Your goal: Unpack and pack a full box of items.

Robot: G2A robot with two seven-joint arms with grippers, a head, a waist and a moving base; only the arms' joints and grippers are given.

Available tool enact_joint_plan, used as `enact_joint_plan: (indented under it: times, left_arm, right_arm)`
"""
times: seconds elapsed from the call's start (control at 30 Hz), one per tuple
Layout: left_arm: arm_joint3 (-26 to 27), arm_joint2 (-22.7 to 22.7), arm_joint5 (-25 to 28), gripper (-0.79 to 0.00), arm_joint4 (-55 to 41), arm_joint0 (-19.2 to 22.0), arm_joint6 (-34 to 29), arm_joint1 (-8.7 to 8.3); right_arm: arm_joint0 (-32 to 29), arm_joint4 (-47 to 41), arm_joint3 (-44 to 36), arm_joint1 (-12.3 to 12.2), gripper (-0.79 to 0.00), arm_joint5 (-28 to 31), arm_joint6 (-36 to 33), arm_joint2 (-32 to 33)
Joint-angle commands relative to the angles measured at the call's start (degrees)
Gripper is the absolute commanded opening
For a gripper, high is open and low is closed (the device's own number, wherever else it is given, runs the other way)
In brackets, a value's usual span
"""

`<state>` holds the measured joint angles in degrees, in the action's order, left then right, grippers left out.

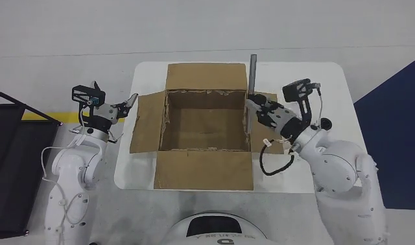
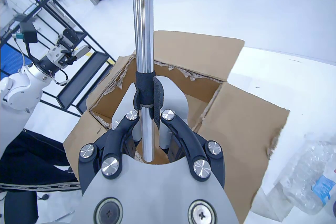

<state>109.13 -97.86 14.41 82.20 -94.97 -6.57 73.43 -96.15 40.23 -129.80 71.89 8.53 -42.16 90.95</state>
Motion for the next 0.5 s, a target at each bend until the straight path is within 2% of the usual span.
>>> enact_joint_plan:
  times: [0.0,0.27,0.47]
  left_arm:
    - [0.0,0.0,0.0,0.0,0.0,0.0,0.0,0.0]
    - [0.0,0.0,0.0,0.0,0.0,0.0,0.0,0.0]
    - [0.0,0.0,0.0,0.0,0.0,0.0,0.0,0.0]
  right_arm:
    - [-4.3,-3.7,-0.1,-0.1,-0.785,1.1,3.0,4.9]
    - [-24.5,-13.1,-0.2,0.5,-0.785,3.8,15.0,19.0]
    - [-36.0,-19.4,3.1,1.6,-0.785,6.1,22.3,23.0]
